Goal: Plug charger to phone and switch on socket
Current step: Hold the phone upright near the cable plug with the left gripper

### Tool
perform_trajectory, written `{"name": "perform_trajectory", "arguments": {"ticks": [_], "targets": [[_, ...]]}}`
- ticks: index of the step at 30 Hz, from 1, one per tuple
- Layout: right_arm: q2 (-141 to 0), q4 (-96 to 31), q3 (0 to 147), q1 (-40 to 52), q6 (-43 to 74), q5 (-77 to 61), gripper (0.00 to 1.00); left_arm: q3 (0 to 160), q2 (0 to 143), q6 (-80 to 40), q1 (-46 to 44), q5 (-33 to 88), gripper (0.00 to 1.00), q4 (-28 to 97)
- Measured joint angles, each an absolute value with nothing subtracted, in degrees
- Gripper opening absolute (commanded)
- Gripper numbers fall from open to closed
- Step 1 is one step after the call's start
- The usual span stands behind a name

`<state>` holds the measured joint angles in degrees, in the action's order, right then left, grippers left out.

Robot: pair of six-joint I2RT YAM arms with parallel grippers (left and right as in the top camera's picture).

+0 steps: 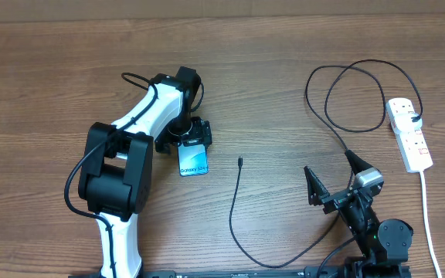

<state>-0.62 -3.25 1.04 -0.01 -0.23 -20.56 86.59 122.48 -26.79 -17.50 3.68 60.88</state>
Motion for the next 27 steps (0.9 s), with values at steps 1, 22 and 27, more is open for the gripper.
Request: {"name": "perform_trajectory", "arguments": {"ticks": [1,22,27], "targets": [[-0.6,-3.2,1.0,0.0,-0.2,-20.6,1.00,86.6,122.5,-26.8,-17.5,3.7,0.88,60.8],[-0.6,-3.2,1.0,0.0,-0.2,-20.6,1.00,86.6,122.5,-26.8,-17.6,3.4,0.95,60.4],[-0.6,-3.2,1.0,0.0,-0.2,-20.6,1.00,86.7,122.5,-26.8,-17.6,3.4,0.93,60.4]]}}
